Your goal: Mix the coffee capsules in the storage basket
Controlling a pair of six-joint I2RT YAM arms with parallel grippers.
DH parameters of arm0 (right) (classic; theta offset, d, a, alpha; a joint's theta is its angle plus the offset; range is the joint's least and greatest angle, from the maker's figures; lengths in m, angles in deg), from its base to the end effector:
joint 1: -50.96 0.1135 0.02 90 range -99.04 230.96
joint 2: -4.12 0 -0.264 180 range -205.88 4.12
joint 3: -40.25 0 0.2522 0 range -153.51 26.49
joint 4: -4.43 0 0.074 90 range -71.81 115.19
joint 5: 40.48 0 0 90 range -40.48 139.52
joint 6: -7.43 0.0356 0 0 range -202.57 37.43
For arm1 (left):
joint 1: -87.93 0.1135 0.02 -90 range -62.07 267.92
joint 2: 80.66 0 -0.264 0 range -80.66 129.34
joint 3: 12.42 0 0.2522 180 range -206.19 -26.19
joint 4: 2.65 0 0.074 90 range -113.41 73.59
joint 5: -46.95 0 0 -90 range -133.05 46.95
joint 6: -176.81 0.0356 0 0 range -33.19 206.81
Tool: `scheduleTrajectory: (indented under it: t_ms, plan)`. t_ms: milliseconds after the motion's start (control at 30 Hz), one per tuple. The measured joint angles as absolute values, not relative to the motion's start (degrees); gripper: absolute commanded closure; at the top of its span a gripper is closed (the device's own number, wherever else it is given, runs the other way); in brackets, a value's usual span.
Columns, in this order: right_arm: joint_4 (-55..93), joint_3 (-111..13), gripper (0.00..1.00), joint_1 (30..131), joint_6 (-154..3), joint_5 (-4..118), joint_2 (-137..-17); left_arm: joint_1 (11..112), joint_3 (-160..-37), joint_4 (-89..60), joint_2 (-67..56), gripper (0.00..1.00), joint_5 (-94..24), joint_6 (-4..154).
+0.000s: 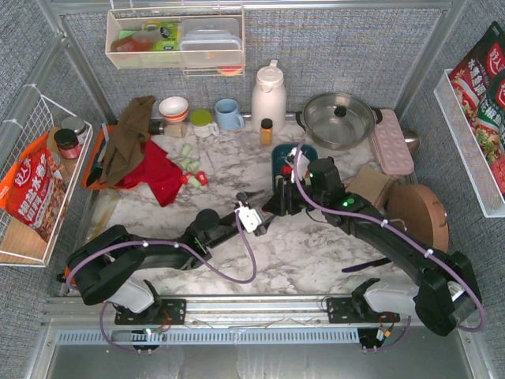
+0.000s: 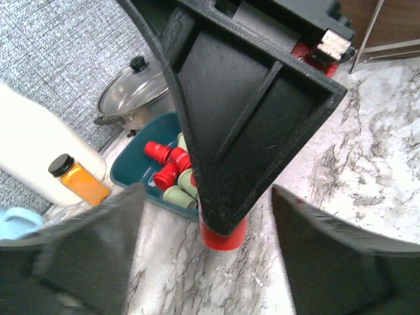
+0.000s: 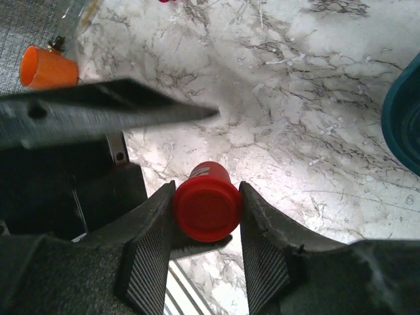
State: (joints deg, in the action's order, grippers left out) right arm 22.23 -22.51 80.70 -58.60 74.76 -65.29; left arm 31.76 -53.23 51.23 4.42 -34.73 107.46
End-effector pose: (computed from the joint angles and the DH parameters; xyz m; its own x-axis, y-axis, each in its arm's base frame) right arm 0.2307 0.1493 0.2875 -0.6476 0.0532 -0.7601 -0.5720 0.6251 0.5311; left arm 0.1547 -0.2401 0.2187 0.4048 0.0227 -0.9141 0.8107 0.4535 0.3703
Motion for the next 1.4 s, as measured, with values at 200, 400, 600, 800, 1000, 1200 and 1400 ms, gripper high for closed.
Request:
scheduleTrajectory:
  t_ms: [200,400,600,800,1000,1200,1400]
  plan:
    - [22.2,-23.1,0.69,80.0,-57.9,71.6,-66.2,31.7,-51.0,51.6,4.2,0.01,-37.1,107.4]
    - [22.7,-27.8,0.63,77.9,-61.9,60.5,-70.1,31.7,-47.3,51.8,2.2,0.01,-41.8,107.5]
    - [19.8,-35.6,0.44,73.4,-68.0,47.3,-82.8,31.8,-46.9,50.5,-0.1,0.01,-56.3,103.0]
    - [17.9,-49.3,0.27,69.1,-69.2,43.5,-100.9,32.7,-49.4,42.7,-1.2,0.01,-70.7,96.0]
    - [20.7,-56.3,0.19,68.0,-68.2,46.6,-108.1,38.3,-53.0,29.7,-4.1,0.01,-79.3,85.3]
    - [20.8,-45.9,0.19,68.8,-68.5,48.3,-95.2,50.5,-60.7,13.2,-2.5,0.02,-75.7,71.7]
    - [20.6,-30.4,0.19,71.8,-70.8,49.6,-77.9,57.4,-70.9,2.4,8.9,0.14,-69.0,63.9]
